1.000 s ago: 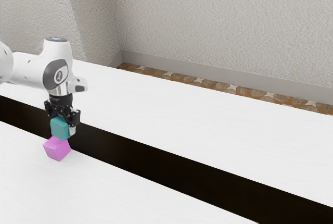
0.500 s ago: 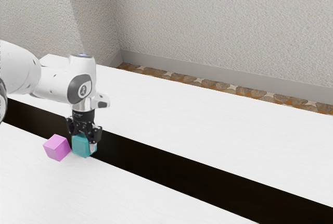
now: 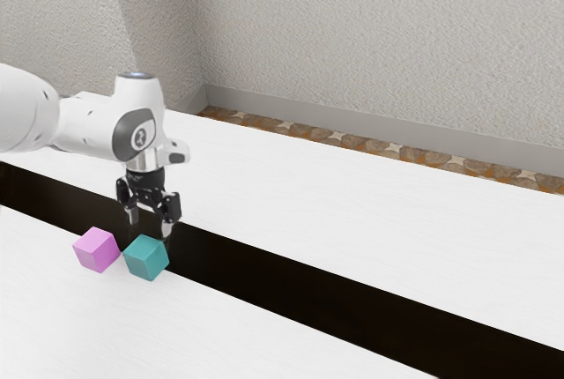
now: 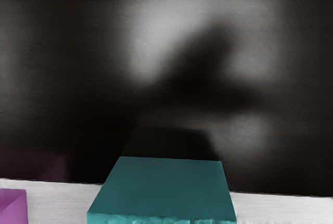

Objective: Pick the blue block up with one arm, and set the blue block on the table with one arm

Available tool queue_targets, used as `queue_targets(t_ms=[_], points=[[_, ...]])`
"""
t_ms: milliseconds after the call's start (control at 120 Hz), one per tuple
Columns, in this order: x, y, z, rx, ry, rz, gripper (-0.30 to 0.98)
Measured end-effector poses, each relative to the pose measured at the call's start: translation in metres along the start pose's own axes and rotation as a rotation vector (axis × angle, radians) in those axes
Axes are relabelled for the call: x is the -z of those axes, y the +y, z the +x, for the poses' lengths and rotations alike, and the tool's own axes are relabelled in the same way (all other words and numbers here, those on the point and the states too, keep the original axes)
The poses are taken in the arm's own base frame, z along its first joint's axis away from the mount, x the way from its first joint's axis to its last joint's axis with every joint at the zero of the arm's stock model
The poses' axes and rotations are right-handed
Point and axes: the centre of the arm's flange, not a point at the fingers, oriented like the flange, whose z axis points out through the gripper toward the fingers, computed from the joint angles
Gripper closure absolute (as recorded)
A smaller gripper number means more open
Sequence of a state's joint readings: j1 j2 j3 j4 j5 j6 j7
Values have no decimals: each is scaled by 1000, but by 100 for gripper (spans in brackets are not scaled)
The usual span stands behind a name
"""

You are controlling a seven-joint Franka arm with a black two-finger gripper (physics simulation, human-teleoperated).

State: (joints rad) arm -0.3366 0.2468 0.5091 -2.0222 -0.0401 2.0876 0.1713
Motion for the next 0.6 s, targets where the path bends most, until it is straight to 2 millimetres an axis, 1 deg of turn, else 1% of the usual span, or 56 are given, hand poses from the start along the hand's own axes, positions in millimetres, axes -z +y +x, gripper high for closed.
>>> queue_targets(t_ms=[58, 125, 142, 250, 300, 375, 408, 433, 533, 600], points=[[36, 14, -6, -35, 51, -11, 3], [74, 22, -18, -60, 97, -33, 3], [85, 23, -21, -64, 111, -38, 2], [181, 24, -37, -93, 236, -54, 1], [216, 24, -43, -102, 261, -47, 1], [260, 25, -53, -116, 268, -19, 1], [270, 28, -57, -125, 251, -2, 1], [271, 31, -60, -132, 227, 11, 1], [261, 43, -68, -158, 125, 47, 0], [254, 46, -72, -164, 74, 60, 0]])
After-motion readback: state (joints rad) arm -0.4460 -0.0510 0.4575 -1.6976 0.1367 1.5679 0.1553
